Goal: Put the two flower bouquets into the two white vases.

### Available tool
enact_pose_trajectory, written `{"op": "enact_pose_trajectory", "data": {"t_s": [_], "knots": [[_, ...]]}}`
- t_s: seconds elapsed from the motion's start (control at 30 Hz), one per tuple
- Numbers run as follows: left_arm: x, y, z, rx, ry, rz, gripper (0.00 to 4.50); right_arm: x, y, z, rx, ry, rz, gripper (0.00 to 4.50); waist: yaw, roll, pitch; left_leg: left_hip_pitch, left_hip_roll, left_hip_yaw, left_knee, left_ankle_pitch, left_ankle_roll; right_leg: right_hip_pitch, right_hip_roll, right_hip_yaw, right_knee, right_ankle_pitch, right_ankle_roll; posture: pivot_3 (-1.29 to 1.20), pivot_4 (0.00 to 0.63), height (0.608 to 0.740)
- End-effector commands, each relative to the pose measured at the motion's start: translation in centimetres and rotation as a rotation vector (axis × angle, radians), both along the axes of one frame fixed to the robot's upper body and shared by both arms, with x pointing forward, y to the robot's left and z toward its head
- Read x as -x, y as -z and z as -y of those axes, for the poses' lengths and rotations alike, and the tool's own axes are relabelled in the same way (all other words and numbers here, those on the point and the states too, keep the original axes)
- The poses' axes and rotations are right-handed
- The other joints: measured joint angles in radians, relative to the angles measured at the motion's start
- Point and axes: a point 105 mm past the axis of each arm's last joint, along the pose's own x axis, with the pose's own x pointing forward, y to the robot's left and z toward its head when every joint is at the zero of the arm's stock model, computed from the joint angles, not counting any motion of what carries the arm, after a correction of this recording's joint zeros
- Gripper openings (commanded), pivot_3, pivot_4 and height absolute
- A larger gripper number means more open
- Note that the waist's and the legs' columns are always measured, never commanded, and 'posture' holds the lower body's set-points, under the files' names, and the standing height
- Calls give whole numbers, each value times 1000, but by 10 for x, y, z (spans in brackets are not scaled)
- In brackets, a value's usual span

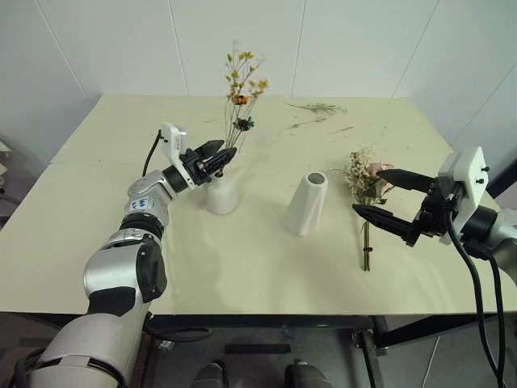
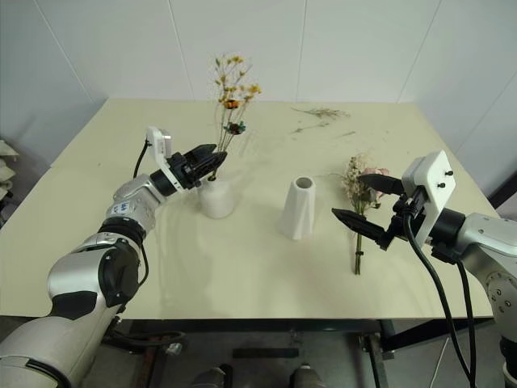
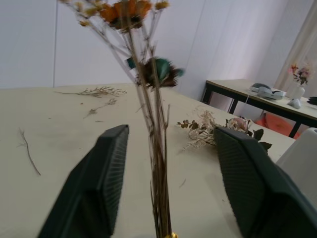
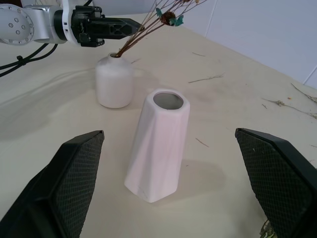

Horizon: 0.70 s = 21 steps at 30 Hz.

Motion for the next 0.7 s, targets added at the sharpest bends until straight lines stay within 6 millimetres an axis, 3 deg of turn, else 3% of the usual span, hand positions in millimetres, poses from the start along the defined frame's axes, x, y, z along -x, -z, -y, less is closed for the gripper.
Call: {"op": "enact_pose_trajectory", "data": {"t_s": [0.03,0.1,0.57,0.7], "knots": [[3,-20,-3,-25,11,68,4041,4,-13,1,9,2,59,4500,0,0,0,0,0,0,0,0,0,0,0,0,0,0,0,0,150,740],[3,-20,-4,-34,13,69,4480,4,-12,1,9,1,59,4500,-2,0,0,0,0,0,0,0,0,0,0,0,0,0,0,0,150,740],[11,-28,-12,-280,69,75,4480,3,-12,1,10,2,57,4500,-2,0,0,0,0,0,0,0,0,0,0,0,0,0,0,0,150,740],[11,-43,-19,-347,47,79,4480,2,-11,1,4,1,55,4500,-2,0,0,0,0,0,0,0,0,0,0,0,0,0,0,0,150,740]]}}
